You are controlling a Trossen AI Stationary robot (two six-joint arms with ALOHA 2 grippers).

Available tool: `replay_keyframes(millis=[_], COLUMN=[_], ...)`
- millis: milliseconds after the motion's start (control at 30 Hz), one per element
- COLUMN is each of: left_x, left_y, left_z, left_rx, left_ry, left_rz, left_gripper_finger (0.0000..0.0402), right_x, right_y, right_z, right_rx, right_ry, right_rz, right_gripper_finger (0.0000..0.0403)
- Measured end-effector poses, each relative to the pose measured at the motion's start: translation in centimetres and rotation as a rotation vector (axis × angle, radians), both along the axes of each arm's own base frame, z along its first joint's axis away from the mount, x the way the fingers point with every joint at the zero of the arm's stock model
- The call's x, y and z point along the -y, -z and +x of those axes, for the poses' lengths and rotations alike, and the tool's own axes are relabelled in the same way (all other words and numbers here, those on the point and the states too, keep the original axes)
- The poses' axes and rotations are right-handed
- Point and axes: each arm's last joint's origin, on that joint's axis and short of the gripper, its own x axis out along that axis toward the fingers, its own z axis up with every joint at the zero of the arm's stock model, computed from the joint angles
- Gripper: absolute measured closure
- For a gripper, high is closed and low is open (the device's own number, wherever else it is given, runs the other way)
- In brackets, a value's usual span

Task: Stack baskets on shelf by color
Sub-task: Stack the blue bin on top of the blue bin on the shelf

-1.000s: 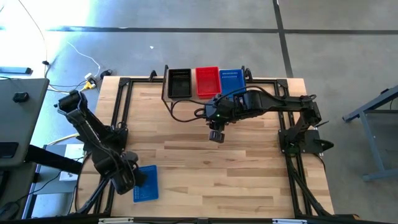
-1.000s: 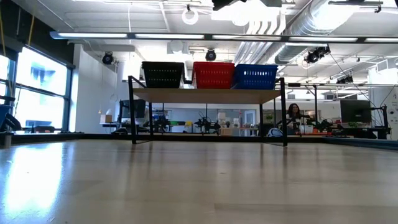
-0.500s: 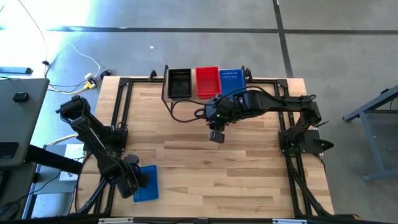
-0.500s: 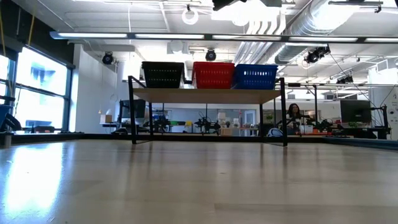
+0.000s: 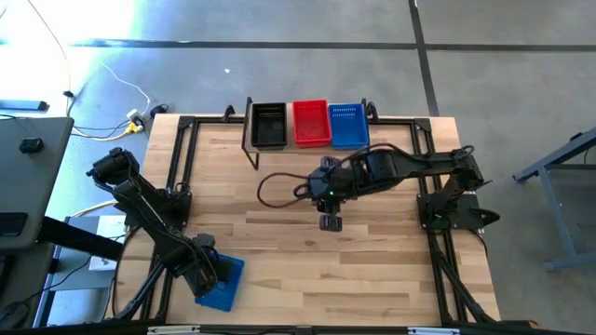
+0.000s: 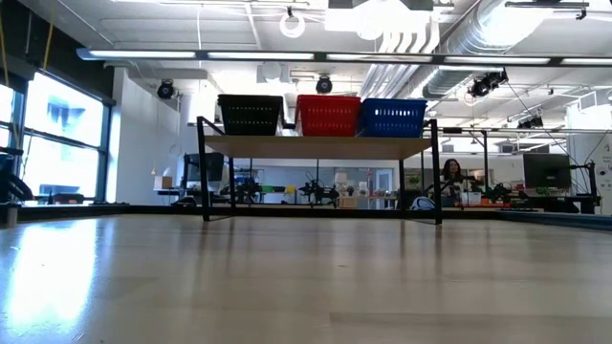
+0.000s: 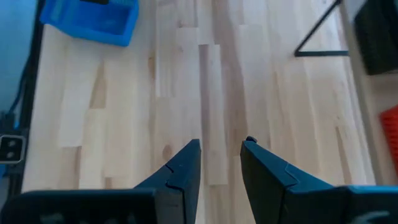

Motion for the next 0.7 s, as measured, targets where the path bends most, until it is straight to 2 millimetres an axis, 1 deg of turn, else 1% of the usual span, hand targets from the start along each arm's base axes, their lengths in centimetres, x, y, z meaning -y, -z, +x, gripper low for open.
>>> replay_keyframes(millis=[200,333,533,700], left_x=[-1.0,-2.1,-4.6,-7.2], left_y=[-0.5,-1.2,-2.7,-4.1], left_z=[1.4,3.0,5.8,8.0], left_rx=[0.048,0.109,0.177,0.222], left_ry=[-0.045,-0.046,-0.019,0.018], left_rz=[0.031,0.068,0.134,0.176], left_gripper_finger=[0.0399,0.0400,0.0401,0.0401], right_x=[-2.1,-3.5,-5.1,-6.4], right_y=[-0.1,-0.2,-0.3,-0.1], right_z=[-0.3,-0.5,-0.8,-0.7], right_rx=[0.014,0.030,0.059,0.068], right_ry=[-0.061,-0.098,-0.169,-0.260], right_rz=[0.003,0.007,-0.004,-0.043], right_gripper_finger=[0.0302,0.0302,0.0302,0.0302])
